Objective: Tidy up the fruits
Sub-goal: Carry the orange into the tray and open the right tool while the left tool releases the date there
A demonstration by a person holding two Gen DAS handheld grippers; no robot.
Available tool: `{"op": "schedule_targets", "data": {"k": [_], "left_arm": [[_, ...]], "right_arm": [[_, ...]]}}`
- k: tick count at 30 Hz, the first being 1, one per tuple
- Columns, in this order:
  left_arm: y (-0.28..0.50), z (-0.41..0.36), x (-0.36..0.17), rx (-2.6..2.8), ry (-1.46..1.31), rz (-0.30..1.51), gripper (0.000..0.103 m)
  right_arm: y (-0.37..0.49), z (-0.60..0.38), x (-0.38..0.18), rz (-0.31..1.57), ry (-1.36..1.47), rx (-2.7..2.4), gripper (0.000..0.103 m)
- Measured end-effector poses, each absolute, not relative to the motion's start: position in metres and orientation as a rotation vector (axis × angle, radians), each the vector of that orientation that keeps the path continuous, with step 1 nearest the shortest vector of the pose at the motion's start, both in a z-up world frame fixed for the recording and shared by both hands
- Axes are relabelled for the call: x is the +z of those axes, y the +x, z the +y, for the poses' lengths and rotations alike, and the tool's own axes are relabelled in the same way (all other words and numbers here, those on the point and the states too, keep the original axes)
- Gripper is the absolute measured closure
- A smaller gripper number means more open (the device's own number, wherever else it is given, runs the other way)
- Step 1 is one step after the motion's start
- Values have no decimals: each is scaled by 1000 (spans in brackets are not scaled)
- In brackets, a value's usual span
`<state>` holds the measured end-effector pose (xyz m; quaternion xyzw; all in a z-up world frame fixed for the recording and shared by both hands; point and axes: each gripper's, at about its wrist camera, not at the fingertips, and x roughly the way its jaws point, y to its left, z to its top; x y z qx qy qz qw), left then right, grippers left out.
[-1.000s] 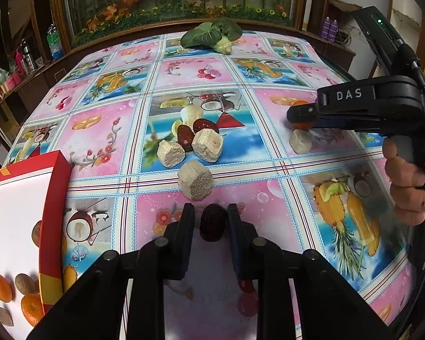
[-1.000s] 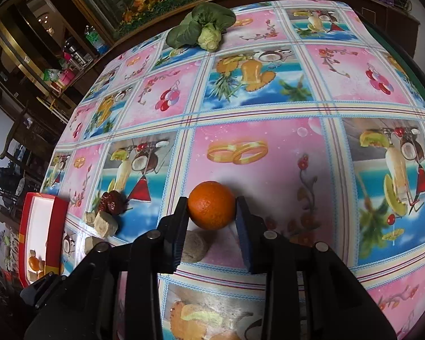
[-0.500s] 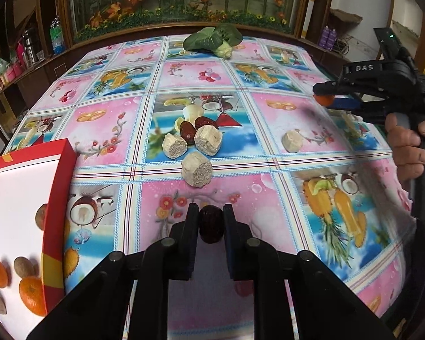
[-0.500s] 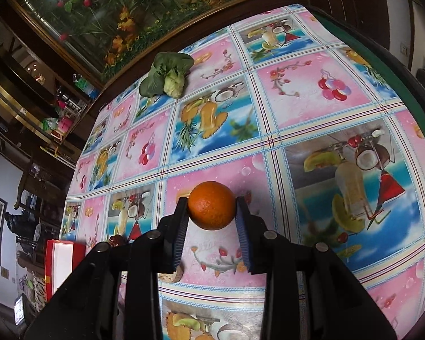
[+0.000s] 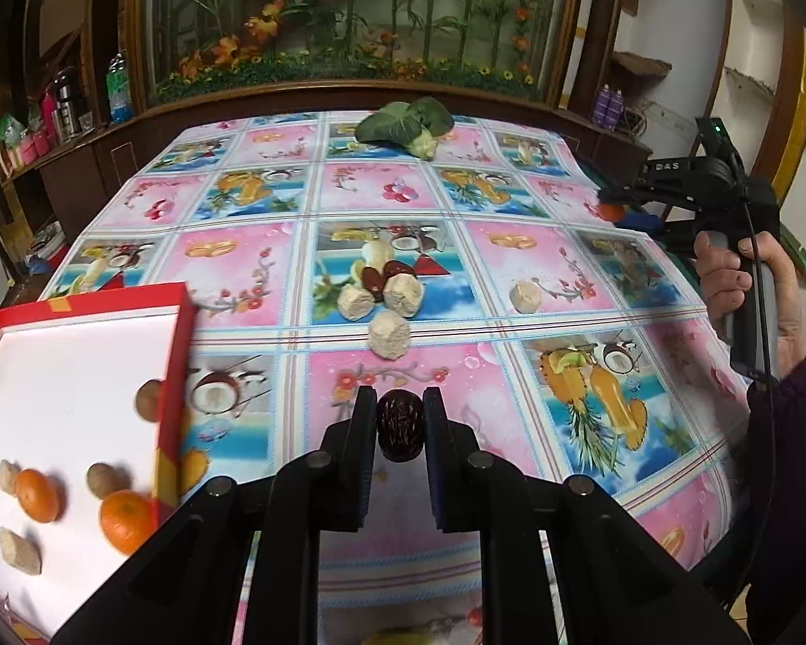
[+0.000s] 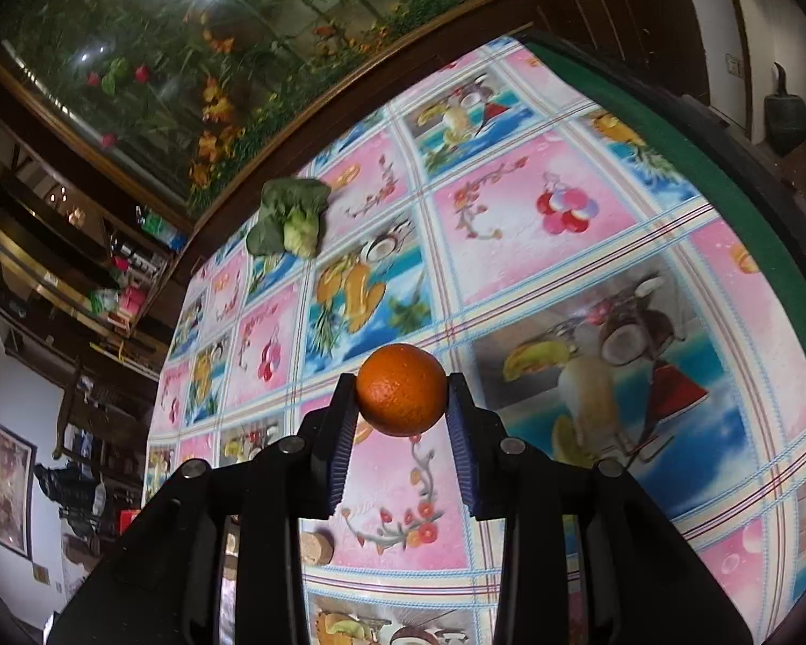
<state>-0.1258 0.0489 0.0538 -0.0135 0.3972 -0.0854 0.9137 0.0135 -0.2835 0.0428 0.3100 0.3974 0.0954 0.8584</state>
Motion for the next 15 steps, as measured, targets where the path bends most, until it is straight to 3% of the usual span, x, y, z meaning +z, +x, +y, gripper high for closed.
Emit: {"op": "schedule_targets", "data": {"k": [15], "left_arm": [[-149, 121, 56, -12, -75, 783, 88]], "right_arm": [[5, -197, 33, 890, 418, 350, 69]]}}
